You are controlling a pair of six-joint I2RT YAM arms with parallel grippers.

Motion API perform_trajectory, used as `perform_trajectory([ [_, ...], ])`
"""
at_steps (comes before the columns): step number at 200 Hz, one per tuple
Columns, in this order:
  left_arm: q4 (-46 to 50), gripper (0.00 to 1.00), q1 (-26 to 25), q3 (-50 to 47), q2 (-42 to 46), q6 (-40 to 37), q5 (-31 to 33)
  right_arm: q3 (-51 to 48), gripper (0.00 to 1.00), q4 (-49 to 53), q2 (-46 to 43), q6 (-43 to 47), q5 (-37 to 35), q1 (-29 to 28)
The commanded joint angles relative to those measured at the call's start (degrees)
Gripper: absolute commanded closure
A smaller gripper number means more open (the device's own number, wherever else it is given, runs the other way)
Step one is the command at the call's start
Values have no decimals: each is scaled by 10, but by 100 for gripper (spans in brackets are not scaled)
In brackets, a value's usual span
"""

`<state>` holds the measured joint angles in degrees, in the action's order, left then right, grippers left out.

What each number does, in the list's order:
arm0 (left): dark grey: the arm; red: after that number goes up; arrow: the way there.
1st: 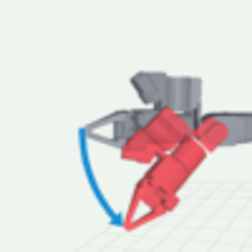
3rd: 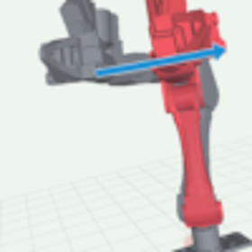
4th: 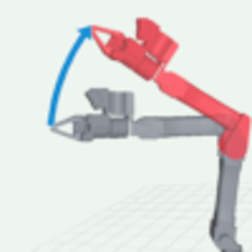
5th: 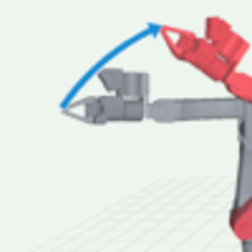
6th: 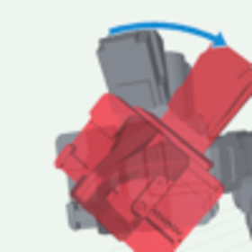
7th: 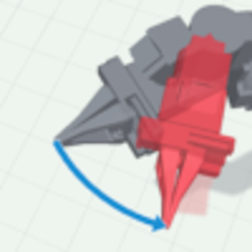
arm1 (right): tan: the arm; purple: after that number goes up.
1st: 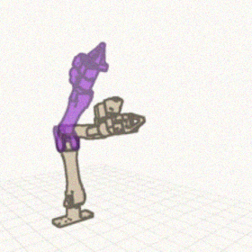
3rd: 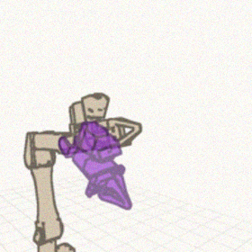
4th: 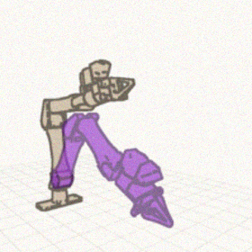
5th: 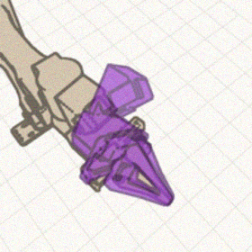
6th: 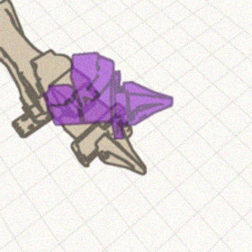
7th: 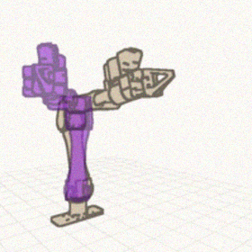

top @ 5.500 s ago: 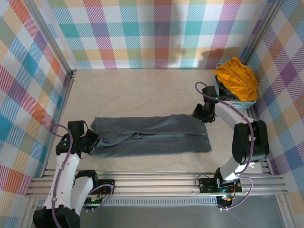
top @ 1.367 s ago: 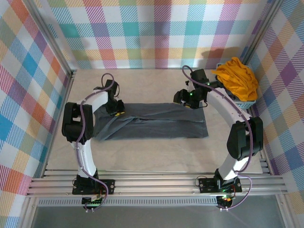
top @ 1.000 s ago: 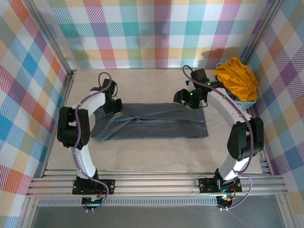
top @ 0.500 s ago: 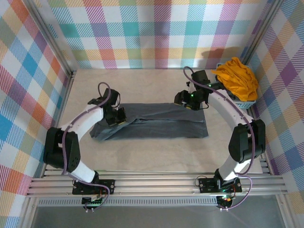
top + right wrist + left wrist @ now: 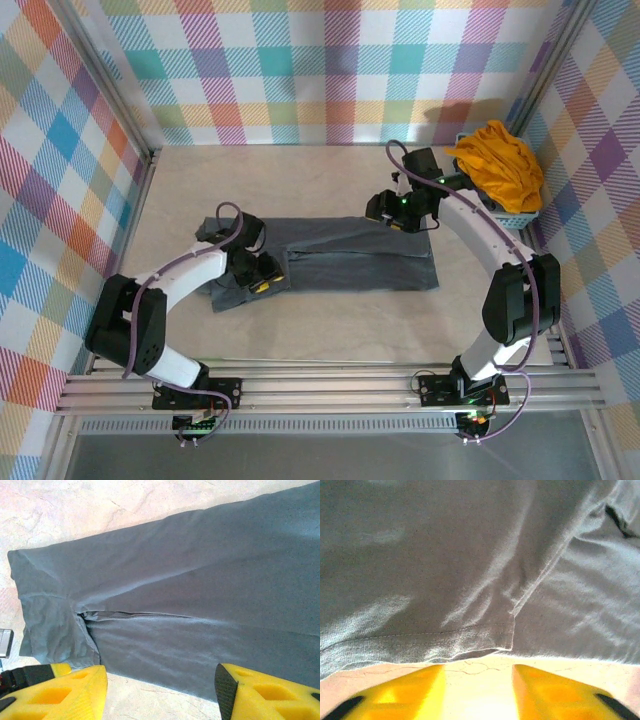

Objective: Fold and stack the t-shirts

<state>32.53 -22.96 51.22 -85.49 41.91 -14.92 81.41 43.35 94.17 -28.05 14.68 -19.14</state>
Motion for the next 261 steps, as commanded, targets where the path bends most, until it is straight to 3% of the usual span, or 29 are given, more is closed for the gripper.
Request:
perform_trajectory([
  [1, 33, 48, 0, 1, 45, 22, 46, -6, 40, 2, -9, -4, 8, -9],
  [14, 65, 48, 33, 3, 80, 19, 76, -6, 40, 1, -6, -4, 8, -12],
  [30, 83, 56, 120, 5, 92, -9, 67, -9, 41, -5, -1, -5, 11, -16],
  [50, 93, 57, 232, 20, 65, -66, 63, -11, 41, -12, 2, -4, 19, -19],
  [68, 59, 58, 285, 32, 19, -90, 33, -11, 40, -18, 5, -1, 27, -20],
  [99, -19, 61, 292, 43, -43, -110, 43, -17, 40, -35, 9, 0, 67, -21],
  [160, -28, 63, 292, 37, -78, -121, 116, -36, 39, -48, 1, -2, 85, -21],
  [205, -55, 64, 289, 21, -87, -117, 90, -39, 39, -54, 6, -5, 91, -21],
  [261, -49, 67, 280, 12, -93, -110, 103, -48, 39, -63, 6, -12, 99, -21],
])
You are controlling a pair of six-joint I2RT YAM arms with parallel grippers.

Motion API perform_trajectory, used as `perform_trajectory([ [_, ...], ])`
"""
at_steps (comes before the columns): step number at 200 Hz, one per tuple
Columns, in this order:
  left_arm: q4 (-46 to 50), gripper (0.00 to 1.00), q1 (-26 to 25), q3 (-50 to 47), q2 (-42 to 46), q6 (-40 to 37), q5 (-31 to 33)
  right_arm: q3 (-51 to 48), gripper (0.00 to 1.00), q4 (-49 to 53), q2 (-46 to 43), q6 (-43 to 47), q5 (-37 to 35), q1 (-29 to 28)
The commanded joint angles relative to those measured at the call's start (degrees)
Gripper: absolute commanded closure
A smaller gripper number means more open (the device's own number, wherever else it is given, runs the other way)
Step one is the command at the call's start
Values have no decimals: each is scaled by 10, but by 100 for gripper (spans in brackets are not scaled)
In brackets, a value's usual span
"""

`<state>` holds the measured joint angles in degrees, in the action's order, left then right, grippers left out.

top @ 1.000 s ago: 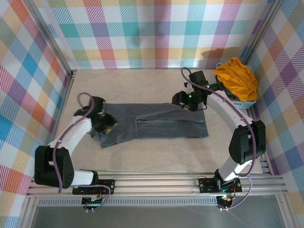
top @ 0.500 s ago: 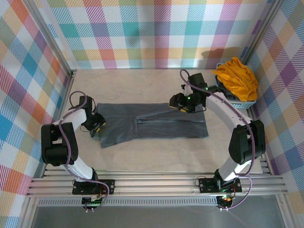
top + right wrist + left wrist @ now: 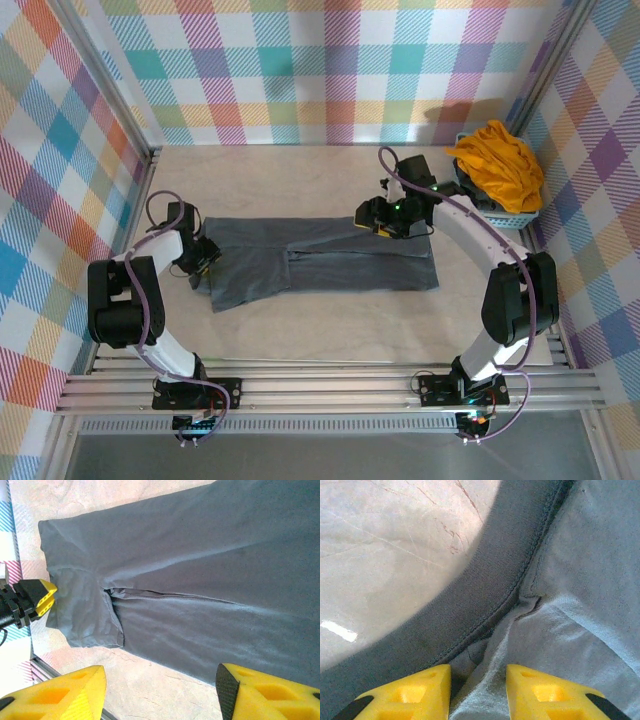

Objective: Fold and stack the t-shirts

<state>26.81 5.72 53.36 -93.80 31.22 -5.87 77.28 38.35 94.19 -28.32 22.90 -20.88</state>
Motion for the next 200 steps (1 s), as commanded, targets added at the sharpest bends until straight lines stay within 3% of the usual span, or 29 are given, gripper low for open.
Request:
perform_trajectory([
  [1, 8, 67, -6, -10, -10, -2, 13, -6, 39, -13, 6, -9, 17, -4],
  [43, -8, 79, -7, -17, 9, 9, 0, -1, 39, -9, 6, -7, 14, -4],
  [74, -1, 99, -8, -16, 21, 9, 3, -4, 39, -10, 8, -8, 12, -4],
  [157, 64, 100, -7, 40, 61, 6, 12, -6, 39, -11, 14, -10, 7, -4],
  [200, 135, 100, -3, 131, 21, -6, -8, -8, 40, -9, 18, -11, 3, -4],
])
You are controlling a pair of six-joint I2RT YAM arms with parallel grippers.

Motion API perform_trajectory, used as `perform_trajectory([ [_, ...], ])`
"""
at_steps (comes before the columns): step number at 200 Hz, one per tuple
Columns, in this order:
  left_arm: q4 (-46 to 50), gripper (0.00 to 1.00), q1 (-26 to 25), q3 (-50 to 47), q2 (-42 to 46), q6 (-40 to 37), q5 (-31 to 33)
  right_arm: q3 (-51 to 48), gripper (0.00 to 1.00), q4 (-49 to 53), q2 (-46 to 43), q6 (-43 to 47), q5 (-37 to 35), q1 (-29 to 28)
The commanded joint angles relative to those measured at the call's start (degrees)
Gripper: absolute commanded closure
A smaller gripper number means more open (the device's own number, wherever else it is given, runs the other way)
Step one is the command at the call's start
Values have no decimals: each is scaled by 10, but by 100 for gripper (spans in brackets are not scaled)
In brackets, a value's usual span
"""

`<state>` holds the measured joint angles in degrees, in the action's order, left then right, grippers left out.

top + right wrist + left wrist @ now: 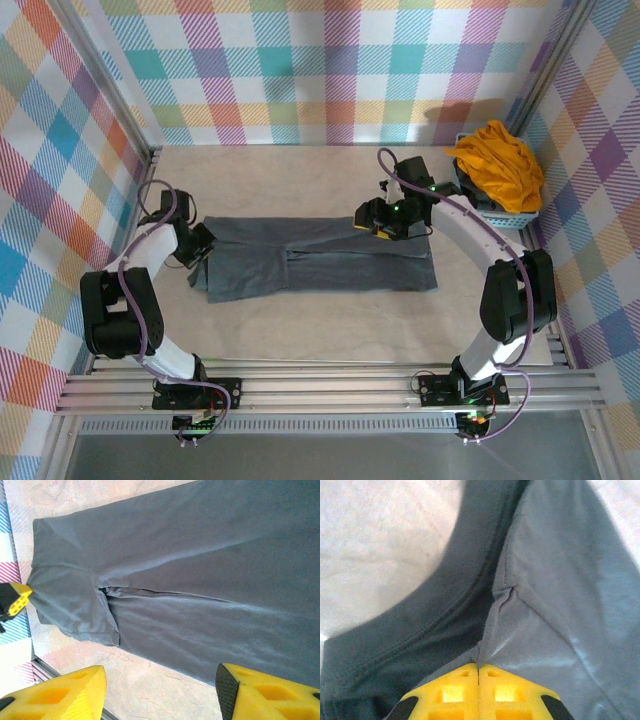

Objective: Fold and stack the t-shirts

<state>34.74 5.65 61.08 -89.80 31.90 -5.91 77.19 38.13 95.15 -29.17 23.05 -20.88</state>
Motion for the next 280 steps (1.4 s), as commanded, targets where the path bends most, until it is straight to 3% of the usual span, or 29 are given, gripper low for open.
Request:
perform_trajectory([
  [1, 57, 100, -2, 57, -21, -12, -8, -7, 40, -6, 8, -3, 2, -4],
  [53, 138, 100, -1, 132, -81, -28, -20, -5, 40, -4, 13, -1, 3, -3],
  [103, 98, 100, 3, 92, -115, -46, 22, -1, 40, -3, 12, -1, 4, -3],
  [151, 77, 94, 3, 101, -140, -62, 3, -1, 40, -1, 10, 0, 2, -3],
  [198, 69, 92, 2, 87, -113, -63, -8, -3, 40, -3, 14, -1, 4, -3],
  [228, 70, 83, 1, 75, -80, -59, -12, -1, 40, -4, 16, -1, 4, -3],
  [280, 64, 86, -1, 51, -82, -69, -22, 2, 40, -1, 15, 1, 2, -3],
])
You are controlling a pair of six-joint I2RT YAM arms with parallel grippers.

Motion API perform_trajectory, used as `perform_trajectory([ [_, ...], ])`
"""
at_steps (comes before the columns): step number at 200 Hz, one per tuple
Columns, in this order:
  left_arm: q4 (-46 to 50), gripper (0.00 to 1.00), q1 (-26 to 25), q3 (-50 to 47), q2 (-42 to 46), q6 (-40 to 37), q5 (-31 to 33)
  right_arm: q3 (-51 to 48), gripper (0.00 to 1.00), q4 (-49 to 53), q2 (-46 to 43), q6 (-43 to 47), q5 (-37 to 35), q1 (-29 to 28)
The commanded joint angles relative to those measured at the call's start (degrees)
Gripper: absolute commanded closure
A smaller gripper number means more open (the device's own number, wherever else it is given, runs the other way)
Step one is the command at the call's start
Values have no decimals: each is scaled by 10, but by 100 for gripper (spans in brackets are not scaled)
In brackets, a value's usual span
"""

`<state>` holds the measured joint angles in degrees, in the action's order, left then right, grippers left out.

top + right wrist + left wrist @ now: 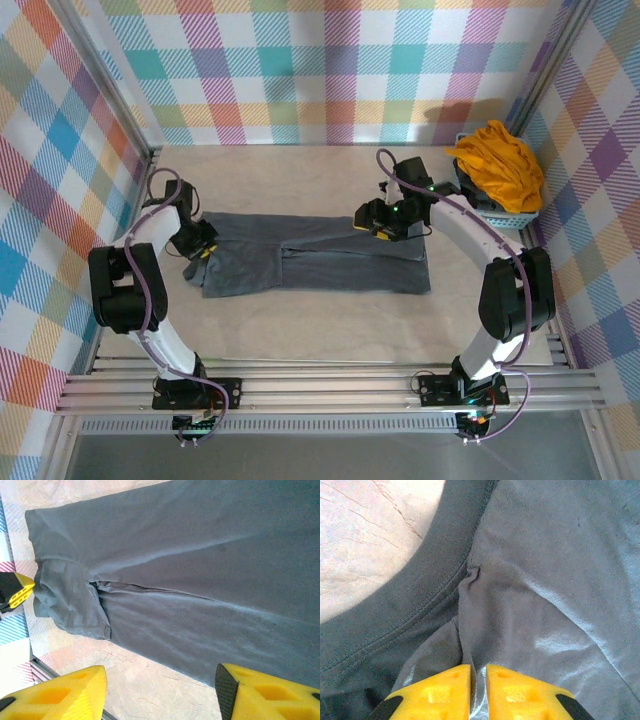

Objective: Fold and stack the t-shirts

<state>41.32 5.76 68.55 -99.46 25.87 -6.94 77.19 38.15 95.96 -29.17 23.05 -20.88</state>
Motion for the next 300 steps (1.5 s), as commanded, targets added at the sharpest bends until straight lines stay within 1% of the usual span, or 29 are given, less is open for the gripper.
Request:
perform_trajectory([
  [1, -2, 86, -2, -25, 16, -9, -12, 2, 40, 0, 6, 1, 2, -2],
  [17, -9, 88, -3, -32, 24, -9, -17, 0, 40, -1, 7, 1, 2, -3],
  [38, 4, 91, -3, -20, 12, -14, -12, -2, 40, -5, 8, -1, 4, -2],
  [58, 1, 100, -2, -19, 13, -12, -7, -1, 40, -4, 7, -1, 4, -3],
  [73, -2, 100, -2, -15, 22, -6, -3, 0, 40, -3, 6, 1, 2, -3],
  [99, 22, 100, -3, 14, 27, -1, 3, -3, 40, -1, 6, 2, 1, -2],
  [166, 120, 100, -2, 138, -25, -5, 7, -1, 40, -2, 12, 2, -1, -3],
  [214, 141, 100, -1, 181, -94, -20, 42, -3, 40, 0, 13, 3, -5, -2],
  [251, 131, 100, 0, 203, -132, -25, 111, -3, 40, -2, 20, 3, -6, 1],
  [276, 137, 87, 0, 226, -141, -22, 158, -5, 40, -5, 33, 3, -11, 8],
  [290, 137, 71, -2, 223, -122, -7, 198, -6, 40, -6, 46, 3, -14, 16],
  [300, 140, 64, -7, 215, -95, 5, 231, -4, 41, -3, 57, 3, -18, 24],
])
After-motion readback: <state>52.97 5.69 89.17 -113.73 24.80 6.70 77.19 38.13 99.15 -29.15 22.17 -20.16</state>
